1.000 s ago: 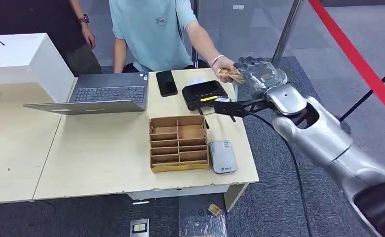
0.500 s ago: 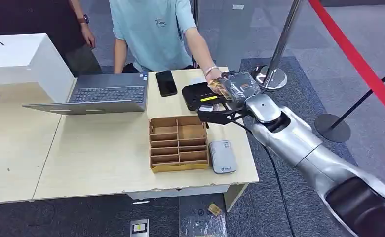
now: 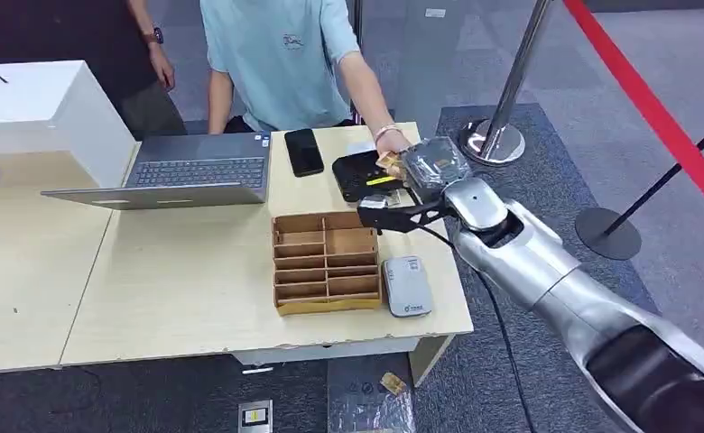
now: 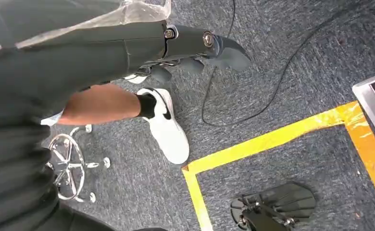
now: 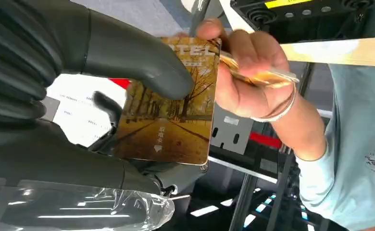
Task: Pass the card to the sensor for recognition and then transmit it.
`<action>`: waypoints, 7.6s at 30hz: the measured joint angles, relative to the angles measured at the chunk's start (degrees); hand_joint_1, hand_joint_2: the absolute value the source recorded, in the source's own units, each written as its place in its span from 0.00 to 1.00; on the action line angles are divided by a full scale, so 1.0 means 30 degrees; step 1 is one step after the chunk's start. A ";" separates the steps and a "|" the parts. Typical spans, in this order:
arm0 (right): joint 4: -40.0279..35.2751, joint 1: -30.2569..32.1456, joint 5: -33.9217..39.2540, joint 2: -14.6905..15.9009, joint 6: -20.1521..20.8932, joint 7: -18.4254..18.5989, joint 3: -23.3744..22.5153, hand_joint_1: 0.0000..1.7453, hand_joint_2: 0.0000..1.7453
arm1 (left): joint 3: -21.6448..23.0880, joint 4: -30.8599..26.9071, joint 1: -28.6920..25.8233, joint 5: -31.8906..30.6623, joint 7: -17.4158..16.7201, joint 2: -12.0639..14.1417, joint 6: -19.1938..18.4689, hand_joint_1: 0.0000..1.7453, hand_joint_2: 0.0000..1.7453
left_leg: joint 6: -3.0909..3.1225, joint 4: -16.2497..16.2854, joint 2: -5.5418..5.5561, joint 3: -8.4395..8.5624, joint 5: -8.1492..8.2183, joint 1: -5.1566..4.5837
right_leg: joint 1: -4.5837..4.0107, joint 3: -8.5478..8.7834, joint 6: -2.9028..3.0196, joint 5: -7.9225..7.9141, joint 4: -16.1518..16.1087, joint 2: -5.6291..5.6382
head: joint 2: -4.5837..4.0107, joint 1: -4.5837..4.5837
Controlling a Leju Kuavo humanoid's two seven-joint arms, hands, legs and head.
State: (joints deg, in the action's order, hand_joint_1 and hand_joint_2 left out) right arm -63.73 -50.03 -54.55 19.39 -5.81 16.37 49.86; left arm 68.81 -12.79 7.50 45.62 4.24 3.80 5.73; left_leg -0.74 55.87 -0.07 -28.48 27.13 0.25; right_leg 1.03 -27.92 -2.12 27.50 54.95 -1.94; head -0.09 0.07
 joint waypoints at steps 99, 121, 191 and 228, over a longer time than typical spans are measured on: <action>-0.3614 0.9240 0.7184 0.0109 -0.2805 0.1311 -0.3600 1.00 1.00 | -0.0051 0.0000 -0.0104 0.0787 -0.0438 -0.0102 0.0364 0.00 1.00 | -0.0003 0.0001 -0.0027 -0.0003 0.0006 0.0008 | -0.0007 -0.0004 0.0001 -0.0001 -0.0015 0.0021 | 0.0000 0.0000; -0.1115 0.9419 0.7890 -0.1041 -0.3803 -0.0036 -0.3453 1.00 1.00 | -0.0051 0.0000 -0.0095 0.0554 -0.0364 -0.0102 0.0525 0.00 1.00 | -0.0004 -0.0001 -0.0054 0.0065 0.0005 0.0020 | -0.0014 0.0048 0.0003 -0.0002 -0.0017 0.0041 | 0.0000 0.0000; 0.2927 -0.2818 0.5603 -0.3431 -0.0926 -0.0816 -0.1596 1.00 1.00 | -0.0007 0.0000 -0.0048 -0.1035 0.0124 -0.0153 0.0328 0.00 1.00 | -0.0008 0.0004 -0.0050 -0.0029 -0.0004 0.0020 | -0.0015 -0.0026 0.0008 -0.0023 0.0007 0.0046 | 0.0000 0.0007; 0.8582 -0.5023 0.0554 -0.5173 -0.0444 -0.1457 0.1639 0.00 1.00 | 0.0000 0.0000 -0.0084 -0.1027 -0.0109 -0.0160 0.0175 0.00 1.00 | -0.0011 0.0007 -0.0049 -0.0021 -0.0005 0.0026 | -0.0022 -0.0033 0.0008 -0.0023 0.0009 0.0048 | 0.0000 0.0000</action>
State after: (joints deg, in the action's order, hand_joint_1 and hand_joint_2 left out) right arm -37.99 -65.10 -52.89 3.87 -7.15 12.00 54.77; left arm 68.81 -12.79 7.24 42.53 3.91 3.32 6.25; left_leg -0.78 55.89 -0.21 -28.54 27.11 0.33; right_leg 0.97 -28.02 -2.10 27.44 54.98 -1.80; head -0.09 0.07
